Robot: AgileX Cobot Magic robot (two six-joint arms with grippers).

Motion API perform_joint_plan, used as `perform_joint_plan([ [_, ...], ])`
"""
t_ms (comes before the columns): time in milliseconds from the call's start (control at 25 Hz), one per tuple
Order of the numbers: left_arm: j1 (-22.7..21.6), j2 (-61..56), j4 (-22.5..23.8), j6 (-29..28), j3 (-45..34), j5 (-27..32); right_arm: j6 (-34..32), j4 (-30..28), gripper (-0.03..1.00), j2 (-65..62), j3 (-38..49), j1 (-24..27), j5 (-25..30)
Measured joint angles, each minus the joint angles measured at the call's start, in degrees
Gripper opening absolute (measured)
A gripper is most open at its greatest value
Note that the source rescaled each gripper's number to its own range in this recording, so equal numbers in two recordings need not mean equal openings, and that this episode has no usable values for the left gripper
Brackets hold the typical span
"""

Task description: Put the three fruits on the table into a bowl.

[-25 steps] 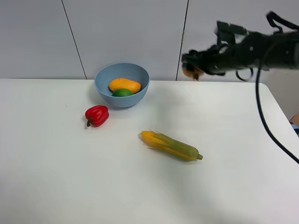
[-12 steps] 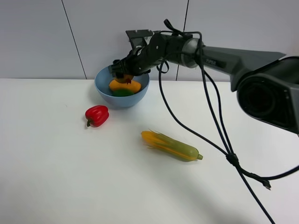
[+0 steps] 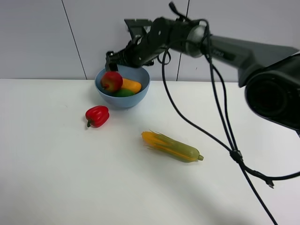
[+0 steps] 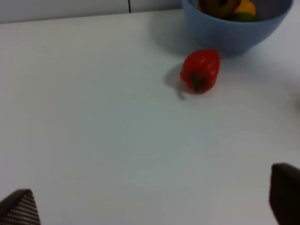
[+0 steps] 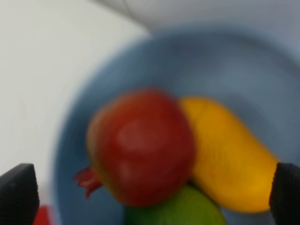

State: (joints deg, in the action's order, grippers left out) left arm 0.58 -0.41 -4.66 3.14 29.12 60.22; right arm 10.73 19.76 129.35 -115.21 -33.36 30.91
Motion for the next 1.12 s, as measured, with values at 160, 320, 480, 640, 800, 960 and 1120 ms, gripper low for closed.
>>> perform_joint_plan([
  [160,0.0,0.0,0.0,0.0,0.0,0.0,-0.1,-0.1,1.0,-10.3,0.0,0.0,0.3],
  [320,0.0,0.0,0.0,0.0,0.0,0.0,-0.1,-2.2,1.0,-19.8,0.0,0.2,1.7],
  [480,0.0,0.0,-0.1,0.0,0.0,0.0,-0.3,-5.8,1.0,-27.8,0.7,0.8,4.6],
  [640,0.0,0.0,-0.1,0.0,0.0,0.0,-1.1,-8.0,1.0,-38.0,7.6,3.2,4.4],
  [800,0.0,0.0,0.0,0.0,0.0,0.0,-3.0,-8.6,1.0,-50.4,21.1,7.6,2.0],
  [960,0.0,0.0,0.0,0.0,0.0,0.0,-5.4,-8.9,1.0,-65.4,39.3,15.3,1.3],
  [1120,0.0,0.0,0.0,0.0,0.0,0.0,-6.5,-9.1,1.0,-82.0,56.2,25.3,5.5],
])
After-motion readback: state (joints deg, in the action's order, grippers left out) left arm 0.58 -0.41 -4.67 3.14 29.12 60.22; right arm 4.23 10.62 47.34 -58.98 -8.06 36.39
